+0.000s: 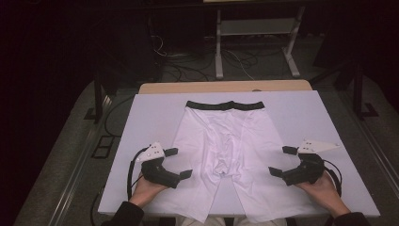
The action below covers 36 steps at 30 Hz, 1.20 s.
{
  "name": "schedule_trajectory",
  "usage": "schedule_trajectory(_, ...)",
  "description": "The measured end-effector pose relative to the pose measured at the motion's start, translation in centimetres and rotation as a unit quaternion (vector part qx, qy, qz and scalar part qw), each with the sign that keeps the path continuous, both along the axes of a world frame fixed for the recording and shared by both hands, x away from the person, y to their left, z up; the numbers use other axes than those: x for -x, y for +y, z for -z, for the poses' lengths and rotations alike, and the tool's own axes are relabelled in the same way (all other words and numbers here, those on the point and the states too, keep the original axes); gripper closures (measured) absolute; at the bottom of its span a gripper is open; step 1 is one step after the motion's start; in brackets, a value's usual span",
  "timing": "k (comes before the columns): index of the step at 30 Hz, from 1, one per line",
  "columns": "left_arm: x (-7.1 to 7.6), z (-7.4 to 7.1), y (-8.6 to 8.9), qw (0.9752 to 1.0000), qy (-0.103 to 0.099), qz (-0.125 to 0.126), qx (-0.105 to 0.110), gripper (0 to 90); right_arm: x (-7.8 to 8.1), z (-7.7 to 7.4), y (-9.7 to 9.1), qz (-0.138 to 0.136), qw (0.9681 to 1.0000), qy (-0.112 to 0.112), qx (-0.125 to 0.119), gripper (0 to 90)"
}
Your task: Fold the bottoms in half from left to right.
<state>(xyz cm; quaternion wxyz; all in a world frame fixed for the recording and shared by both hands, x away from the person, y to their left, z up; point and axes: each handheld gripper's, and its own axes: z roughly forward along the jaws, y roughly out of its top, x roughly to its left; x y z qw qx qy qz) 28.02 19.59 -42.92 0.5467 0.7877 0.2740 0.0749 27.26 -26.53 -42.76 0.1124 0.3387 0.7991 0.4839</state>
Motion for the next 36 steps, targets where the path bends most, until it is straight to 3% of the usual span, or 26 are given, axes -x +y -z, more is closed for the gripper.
schedule_trajectory(27, 0.1, 0.1, -0.1, 1.0, 0.0, -0.002, -0.008, 0.0, -0.1, -0.4, 0.3, 0.021, 0.9998, -0.005, 0.005, 0.0)
schedule_trajectory(36, 0.0, 0.2, 0.1, 0.9999, 0.003, -0.013, -0.006, 0.0, -0.8, -1.8, 0.8, 0.019, 0.9996, -0.009, 0.016, 0.0)
